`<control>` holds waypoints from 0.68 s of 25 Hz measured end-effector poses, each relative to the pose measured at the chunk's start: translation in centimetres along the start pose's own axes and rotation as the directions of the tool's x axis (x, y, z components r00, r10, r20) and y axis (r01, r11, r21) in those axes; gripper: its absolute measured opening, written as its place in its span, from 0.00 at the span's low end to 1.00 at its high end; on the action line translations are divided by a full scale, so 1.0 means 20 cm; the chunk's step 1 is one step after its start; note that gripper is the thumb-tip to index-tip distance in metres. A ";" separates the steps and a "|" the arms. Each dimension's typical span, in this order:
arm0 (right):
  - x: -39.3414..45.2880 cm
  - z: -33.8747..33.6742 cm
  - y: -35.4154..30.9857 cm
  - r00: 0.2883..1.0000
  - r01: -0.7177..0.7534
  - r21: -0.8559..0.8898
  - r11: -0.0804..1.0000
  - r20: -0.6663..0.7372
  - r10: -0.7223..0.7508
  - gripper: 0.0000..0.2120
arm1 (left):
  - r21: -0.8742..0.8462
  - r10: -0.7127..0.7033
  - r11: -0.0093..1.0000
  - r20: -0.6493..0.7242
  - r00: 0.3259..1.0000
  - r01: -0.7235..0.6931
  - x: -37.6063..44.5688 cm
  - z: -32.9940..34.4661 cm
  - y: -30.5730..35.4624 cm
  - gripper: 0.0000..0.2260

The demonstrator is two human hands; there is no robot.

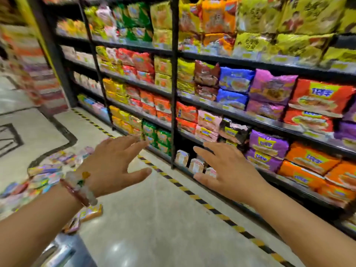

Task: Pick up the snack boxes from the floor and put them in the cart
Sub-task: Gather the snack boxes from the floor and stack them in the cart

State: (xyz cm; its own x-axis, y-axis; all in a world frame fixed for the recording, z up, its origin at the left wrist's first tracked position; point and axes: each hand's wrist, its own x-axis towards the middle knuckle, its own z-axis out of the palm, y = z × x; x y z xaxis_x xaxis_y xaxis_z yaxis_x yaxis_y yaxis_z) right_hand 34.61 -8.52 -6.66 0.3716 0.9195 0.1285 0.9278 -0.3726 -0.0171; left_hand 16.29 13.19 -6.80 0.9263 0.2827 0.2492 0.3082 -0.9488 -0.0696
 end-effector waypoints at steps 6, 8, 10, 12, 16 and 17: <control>0.66 0.14 0.06 0.978 0.205 0.042 0.978 0.035 -0.207 0.47 | 0.081 -0.210 0.973 -0.066 0.976 0.215 0.18 0.14 -0.36 0.37; 0.90 0.16 0.12 0.966 0.256 0.046 0.966 0.035 -0.258 0.44 | 0.089 -0.258 0.960 -0.086 0.962 0.265 0.30 0.18 -0.47 0.36; 1.15 0.16 0.17 0.952 0.302 0.045 0.952 0.031 -0.304 0.42 | 0.080 -0.306 0.947 -0.083 0.948 0.313 0.43 0.21 -0.60 0.35; 1.37 0.18 0.21 0.941 0.333 0.048 0.942 0.038 -0.335 0.41 | 0.065 -0.341 0.935 -0.108 0.934 0.348 0.54 0.26 -0.72 0.35; 1.77 0.24 0.25 0.918 0.392 0.043 0.919 0.052 -0.394 0.37 | 0.070 -0.420 0.901 -0.118 0.900 0.429 0.70 0.35 -0.94 0.38; 1.86 0.26 0.25 0.912 0.404 0.054 0.913 0.055 -0.407 0.36 | 0.075 -0.430 0.895 -0.116 0.895 0.439 0.73 0.38 -1.00 0.38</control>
State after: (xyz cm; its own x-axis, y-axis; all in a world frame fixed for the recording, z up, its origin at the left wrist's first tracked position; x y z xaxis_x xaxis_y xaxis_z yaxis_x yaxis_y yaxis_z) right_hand 53.30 24.46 -7.03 -0.0366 0.9969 0.0699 0.9991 0.0379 -0.0173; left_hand 25.29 37.33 -9.08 0.6717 0.6444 0.3655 0.6992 -0.7145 -0.0254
